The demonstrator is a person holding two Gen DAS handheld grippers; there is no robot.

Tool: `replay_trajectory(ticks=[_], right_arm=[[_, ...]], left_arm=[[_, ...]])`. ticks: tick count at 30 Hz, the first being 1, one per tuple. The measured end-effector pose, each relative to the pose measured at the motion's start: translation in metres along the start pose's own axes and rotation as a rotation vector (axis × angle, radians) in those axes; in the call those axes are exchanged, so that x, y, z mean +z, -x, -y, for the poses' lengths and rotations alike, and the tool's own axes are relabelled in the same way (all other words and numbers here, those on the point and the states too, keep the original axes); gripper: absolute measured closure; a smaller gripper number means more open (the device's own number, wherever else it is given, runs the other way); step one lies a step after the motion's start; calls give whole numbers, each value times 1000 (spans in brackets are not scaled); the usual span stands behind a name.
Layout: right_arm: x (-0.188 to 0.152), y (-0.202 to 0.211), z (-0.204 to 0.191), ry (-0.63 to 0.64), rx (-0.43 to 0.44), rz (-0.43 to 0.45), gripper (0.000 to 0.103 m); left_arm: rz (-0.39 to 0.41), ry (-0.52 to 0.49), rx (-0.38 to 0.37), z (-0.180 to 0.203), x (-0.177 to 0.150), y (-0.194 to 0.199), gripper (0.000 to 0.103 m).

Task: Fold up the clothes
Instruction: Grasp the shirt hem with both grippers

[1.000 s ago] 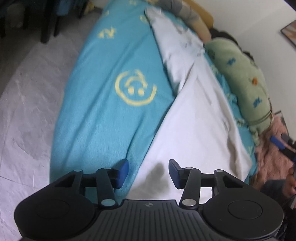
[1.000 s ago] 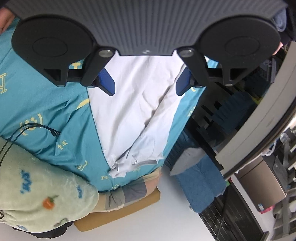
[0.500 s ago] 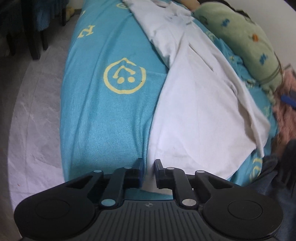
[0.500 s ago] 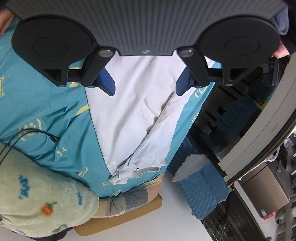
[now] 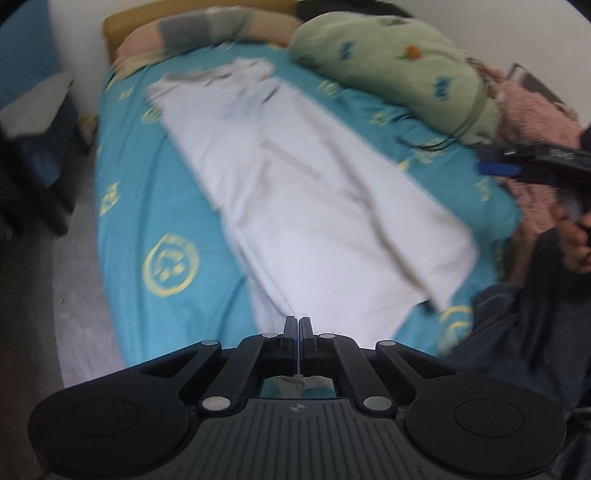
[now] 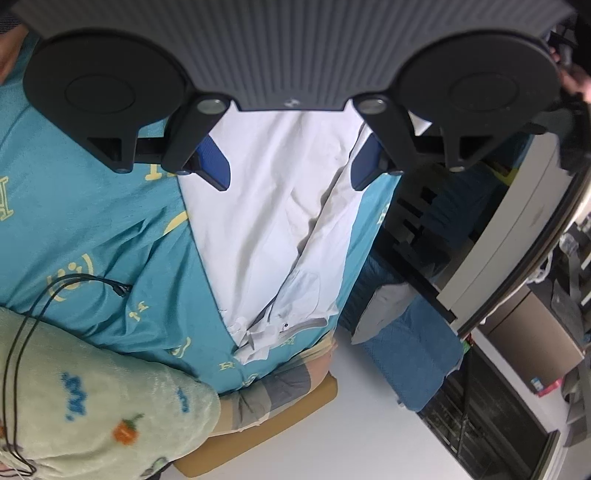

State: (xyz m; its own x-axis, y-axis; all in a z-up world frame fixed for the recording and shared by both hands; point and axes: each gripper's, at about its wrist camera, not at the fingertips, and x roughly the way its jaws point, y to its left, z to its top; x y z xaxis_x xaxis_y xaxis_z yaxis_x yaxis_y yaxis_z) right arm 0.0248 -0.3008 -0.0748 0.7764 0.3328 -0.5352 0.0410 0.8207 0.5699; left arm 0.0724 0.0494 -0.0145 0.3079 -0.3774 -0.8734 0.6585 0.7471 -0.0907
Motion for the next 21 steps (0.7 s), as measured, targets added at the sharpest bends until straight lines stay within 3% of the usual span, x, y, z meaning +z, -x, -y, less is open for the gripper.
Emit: replay_trajectory(ticks=[5,9,12,15,17,18,19,21], right_arm=[[3,1,9,-23,-20,1,29],[0,-4,20,-31,-55,-32,29],[-4,-10,32,-53,-89,-82,28],[-8,-19,44,-91,-102,-153,28],[-11,-26,50,-121,-101,-195,28],[-13,-30,52,-130,-101,-208,29],[-14,-33,53,-138,-102,-220,29],[-17,-40,56,-155,-102,-246,29]], left_arm=[[32,-45,-100,79,27,-11,103],[-23,16,-151,117,32,-66,103],[-119,78,-171,122,21,-114,102],[-156,227,-215,105,16,-128,84],[-98,314,-230,89,15,-118,62],[-66,373,-224,77,13,-112,43],[-35,432,-219,66,11,-106,33],[20,527,-194,44,6,-96,27]])
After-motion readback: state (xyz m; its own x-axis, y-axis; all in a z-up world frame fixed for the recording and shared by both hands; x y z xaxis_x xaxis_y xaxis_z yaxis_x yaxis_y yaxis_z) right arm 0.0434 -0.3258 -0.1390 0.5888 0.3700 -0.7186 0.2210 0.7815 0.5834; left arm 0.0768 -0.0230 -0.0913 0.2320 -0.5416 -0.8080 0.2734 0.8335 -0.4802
